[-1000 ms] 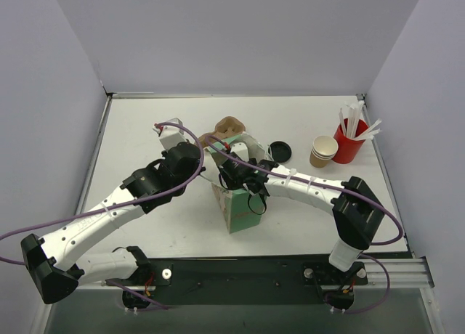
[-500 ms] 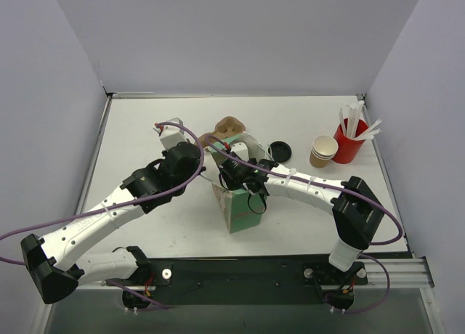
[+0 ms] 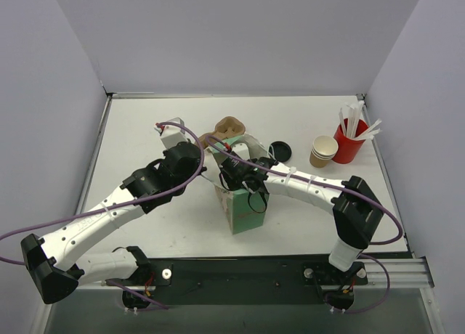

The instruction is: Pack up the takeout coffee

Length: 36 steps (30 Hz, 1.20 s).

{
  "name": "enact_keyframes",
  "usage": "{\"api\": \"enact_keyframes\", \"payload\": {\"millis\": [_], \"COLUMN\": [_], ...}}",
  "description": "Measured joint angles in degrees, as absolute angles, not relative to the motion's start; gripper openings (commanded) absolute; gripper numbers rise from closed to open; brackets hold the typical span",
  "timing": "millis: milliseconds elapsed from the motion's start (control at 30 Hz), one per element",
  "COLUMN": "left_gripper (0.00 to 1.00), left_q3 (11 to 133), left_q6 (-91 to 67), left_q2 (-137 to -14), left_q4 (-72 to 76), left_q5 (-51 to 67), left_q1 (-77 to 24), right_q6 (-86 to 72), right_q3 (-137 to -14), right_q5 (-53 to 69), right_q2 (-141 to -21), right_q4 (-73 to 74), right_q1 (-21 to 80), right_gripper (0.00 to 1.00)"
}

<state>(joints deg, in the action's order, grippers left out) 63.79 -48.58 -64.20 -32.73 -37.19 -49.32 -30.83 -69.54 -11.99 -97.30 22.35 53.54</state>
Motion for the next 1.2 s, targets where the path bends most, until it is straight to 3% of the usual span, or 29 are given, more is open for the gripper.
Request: {"api": "enact_keyframes", "payload": {"millis": [700, 1200], "left_gripper": [0.00, 0.00], "left_q3": [65.3, 77.6], "left_q6": [-41.4, -39.8], "left_q2": [-63.6, -73.1], "left_q4": [-30.0, -40.1], "left_q5": [-26.2, -18.1], "left_q1": [-47.7, -44.8], "right_q6": [-30.3, -30.1], "right_q3": [-73.4, -74.0], "right_q5": [-12.4, -13.0], "right_q2": [-99.5, -100.2], "right_q4": [28.8, 30.8], "right_q1": [52.7, 51.8], "right_gripper": [0.73, 0.79]}}
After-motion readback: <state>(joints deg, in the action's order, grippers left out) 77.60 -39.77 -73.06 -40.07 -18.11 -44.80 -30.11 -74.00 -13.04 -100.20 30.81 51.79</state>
